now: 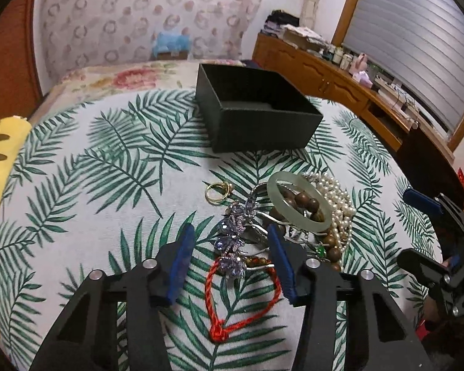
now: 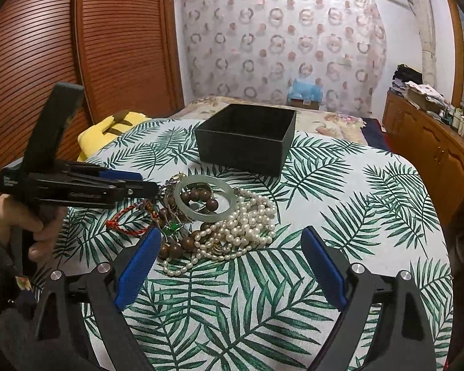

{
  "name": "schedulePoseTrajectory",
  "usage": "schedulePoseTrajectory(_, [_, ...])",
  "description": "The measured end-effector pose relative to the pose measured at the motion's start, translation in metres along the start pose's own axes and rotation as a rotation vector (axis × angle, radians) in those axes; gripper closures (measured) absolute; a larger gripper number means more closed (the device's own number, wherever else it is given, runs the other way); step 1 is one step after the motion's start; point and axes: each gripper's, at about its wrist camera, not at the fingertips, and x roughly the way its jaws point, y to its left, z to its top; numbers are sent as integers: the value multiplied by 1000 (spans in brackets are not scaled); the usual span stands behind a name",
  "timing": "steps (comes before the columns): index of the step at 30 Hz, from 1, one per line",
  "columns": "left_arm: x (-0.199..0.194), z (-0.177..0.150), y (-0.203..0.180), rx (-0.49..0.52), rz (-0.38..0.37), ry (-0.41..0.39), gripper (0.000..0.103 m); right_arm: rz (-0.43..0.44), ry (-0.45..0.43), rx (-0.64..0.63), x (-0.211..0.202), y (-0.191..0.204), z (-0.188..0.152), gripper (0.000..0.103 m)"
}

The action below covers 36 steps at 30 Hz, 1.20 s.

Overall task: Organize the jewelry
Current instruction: 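Grasp the purple crystal hairpin with the left gripper while the right gripper approaches the jade bangle, then grasp the pale jade bangle with the right gripper while the left gripper lifts the hairpin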

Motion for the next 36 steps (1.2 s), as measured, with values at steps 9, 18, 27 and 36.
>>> schedulePoseTrajectory(9, [16,4,6,-7,7,45,72,44,24,-20,13,2,10,14])
schedulePoseTrajectory(18, [15,3,3,32,24,29,83,68,56,-26,26,5,8,14])
schedulePoseTrajectory(27, [-11,5,9,56,147,-78,83,62,67,-45,31,8,9,14])
schedulePoseTrajectory(36, [-24,11,23,68,239,-125,83,69,83,-81,43,14,17,19])
